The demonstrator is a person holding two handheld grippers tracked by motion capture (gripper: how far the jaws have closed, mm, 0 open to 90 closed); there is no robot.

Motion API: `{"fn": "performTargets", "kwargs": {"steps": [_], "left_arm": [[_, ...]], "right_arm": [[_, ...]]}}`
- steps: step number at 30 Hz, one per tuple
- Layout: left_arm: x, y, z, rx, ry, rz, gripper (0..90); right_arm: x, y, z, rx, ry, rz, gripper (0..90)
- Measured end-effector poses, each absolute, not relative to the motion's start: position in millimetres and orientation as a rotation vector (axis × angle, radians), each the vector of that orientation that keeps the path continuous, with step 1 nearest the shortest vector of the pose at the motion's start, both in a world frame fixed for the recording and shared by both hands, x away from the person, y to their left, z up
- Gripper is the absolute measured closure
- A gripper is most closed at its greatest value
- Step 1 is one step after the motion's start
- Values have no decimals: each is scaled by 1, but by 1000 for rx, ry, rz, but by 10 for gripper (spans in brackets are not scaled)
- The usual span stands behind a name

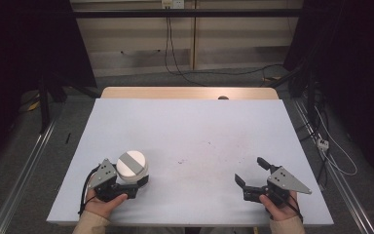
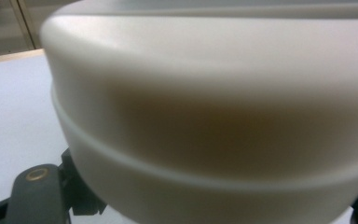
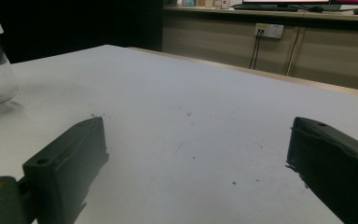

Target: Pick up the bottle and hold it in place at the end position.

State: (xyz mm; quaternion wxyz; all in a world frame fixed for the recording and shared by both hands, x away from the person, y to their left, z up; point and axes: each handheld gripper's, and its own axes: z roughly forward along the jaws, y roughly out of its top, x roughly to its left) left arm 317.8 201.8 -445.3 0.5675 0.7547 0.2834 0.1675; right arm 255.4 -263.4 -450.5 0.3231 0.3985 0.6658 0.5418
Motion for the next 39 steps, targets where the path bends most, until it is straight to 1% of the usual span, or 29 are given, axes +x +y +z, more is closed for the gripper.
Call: {"fn": "performTargets", "kwargs": {"steps": [10,19,28,39], "left_arm": [[324,199,-438,1745,669,400,185],[338,182,-432,1754,705,388,185],[348,163,-424,1789,656,411,185],[358,144,-422,1818,622,407,185]], "right_arm": [[255,-263,-450,1040,1742,1423,39],[255,-263,-449,1040,1736,1419,34],[256,-264,-449,1040,1736,1419,33],[256,-263,-450,1037,1740,1421,33]]}}
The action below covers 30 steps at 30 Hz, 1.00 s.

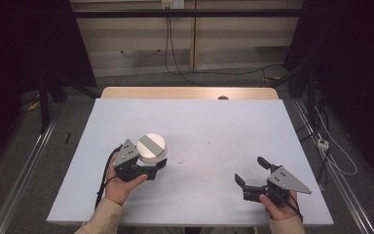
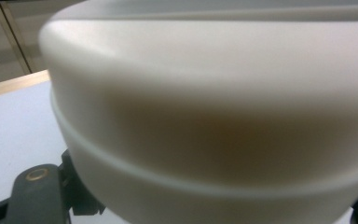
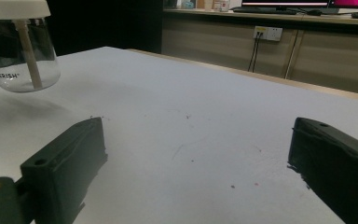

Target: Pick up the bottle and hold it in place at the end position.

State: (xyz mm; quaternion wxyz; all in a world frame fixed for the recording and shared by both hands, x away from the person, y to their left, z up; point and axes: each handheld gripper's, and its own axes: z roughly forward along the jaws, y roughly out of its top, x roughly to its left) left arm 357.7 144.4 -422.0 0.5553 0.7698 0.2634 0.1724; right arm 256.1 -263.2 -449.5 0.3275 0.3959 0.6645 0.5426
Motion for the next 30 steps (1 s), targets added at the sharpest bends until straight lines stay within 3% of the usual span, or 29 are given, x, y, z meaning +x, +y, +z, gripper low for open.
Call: {"fn": "performTargets", "kwargs": {"steps": [30], "left_arm": [[386,109,-422,1818,614,388,185]], "right_arm": [[256,-263,-450,1034,1746,1426,35]]}}
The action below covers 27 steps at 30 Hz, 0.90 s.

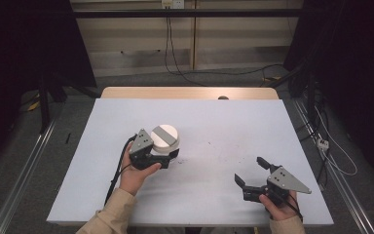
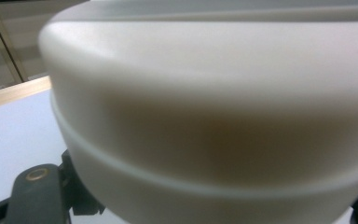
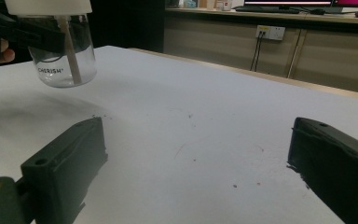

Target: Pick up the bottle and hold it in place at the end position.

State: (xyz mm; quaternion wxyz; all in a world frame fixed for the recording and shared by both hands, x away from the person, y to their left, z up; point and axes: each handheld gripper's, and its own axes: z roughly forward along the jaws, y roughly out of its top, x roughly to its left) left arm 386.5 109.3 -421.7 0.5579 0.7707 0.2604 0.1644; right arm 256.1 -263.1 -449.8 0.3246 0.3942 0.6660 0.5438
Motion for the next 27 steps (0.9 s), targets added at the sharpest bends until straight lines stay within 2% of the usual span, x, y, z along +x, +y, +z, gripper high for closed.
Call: {"fn": "performTargets", "kwargs": {"steps": [27], "left_arm": [[406,89,-424,1839,601,384,186]], "right_arm": [[257,-265,-451,1039,1744,1424,36]]}}
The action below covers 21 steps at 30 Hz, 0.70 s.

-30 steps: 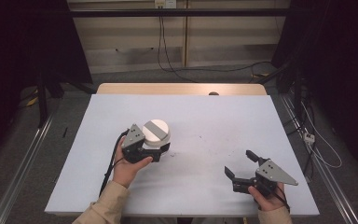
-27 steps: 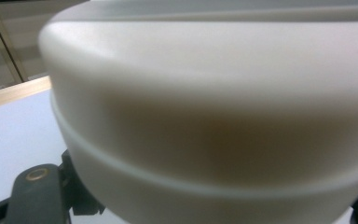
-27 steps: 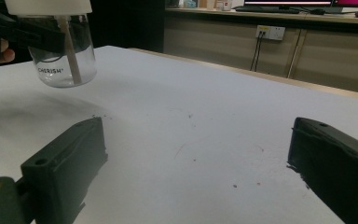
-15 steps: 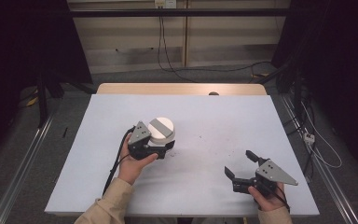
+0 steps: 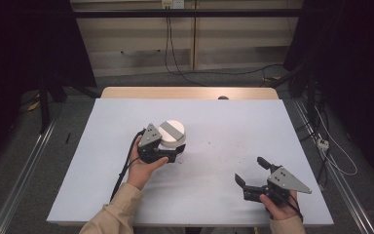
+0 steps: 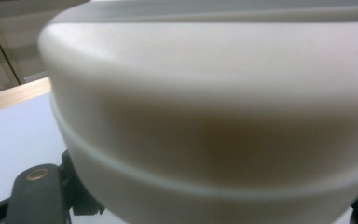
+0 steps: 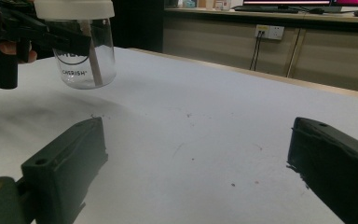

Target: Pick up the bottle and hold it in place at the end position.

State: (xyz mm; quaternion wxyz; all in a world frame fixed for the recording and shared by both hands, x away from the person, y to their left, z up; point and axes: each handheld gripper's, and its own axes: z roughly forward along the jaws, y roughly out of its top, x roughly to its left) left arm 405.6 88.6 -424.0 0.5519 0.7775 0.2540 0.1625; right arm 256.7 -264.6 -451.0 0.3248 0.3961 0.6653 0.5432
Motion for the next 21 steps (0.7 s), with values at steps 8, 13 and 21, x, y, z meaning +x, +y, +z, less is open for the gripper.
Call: {"fn": "performTargets", "kwargs": {"steps": [8,13,21], "left_arm": [[410,83,-425,1846,609,378,186],[412,81,-425,1840,607,375,186],[417,81,-429,1845,619,381,186]], "right_arm": [[257,-265,-452,1044,1744,1425,36],[257,-265,-452,1047,1745,1425,36],[257,-265,-452,1049,1745,1423,36]]}}
